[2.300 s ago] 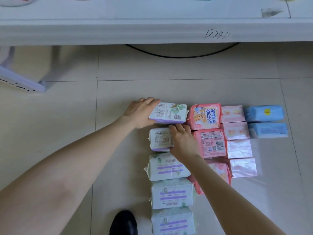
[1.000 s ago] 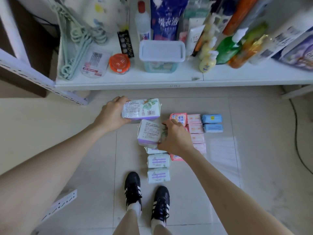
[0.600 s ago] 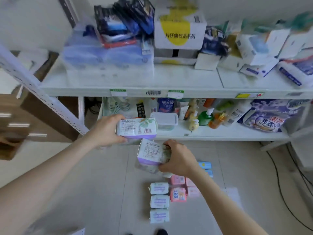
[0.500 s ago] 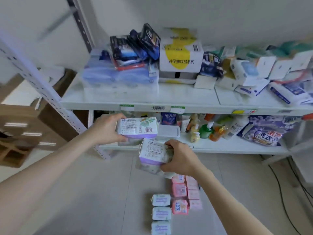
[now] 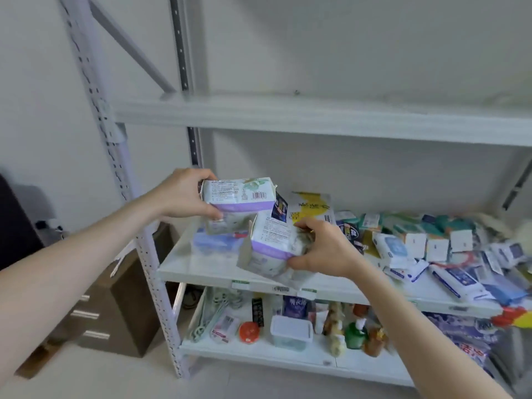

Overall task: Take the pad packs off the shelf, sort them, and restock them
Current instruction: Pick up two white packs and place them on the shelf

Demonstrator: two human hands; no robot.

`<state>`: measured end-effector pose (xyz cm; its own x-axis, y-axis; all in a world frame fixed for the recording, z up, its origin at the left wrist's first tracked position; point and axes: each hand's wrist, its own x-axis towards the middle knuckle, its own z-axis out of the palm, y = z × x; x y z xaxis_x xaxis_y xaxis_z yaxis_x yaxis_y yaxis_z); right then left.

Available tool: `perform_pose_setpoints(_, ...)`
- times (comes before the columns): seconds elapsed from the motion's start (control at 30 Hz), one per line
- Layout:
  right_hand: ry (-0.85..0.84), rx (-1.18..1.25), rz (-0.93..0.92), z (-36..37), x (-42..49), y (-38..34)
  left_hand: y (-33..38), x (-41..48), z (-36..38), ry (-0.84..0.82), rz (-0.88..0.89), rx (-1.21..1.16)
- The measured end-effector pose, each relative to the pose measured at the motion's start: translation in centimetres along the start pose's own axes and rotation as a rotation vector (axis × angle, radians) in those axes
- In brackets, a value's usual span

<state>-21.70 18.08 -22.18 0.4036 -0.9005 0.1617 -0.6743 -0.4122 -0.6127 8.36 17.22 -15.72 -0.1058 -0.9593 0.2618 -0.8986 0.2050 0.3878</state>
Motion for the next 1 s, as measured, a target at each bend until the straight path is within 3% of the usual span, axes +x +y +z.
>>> perform_pose_setpoints(0.2, 0.18, -0.006, -0.087, -7.1, 0.8, -4.9, 2.6, 0.4, -8.1, 0.119, 0.01, -0.115)
perform_pose_setpoints(0.43, 0.211, 0.02, -0.189, -12.5, 1.9, -9.0, 4.8, 1.1, -15.0, 0.122, 0.018, -0.345)
perform_pose_setpoints(0.73, 0.22, 0.018, -0.247, -13.2, 4.4, -11.8, 4.5, 2.3, -19.1, 0.102, 0.036, -0.356)
perform_pose_setpoints(1.0, 0.289, 0.028, -0.235, -11.4, 9.9, -15.8, 0.1, 6.7, -24.0, 0.069, 0.059, -0.312)
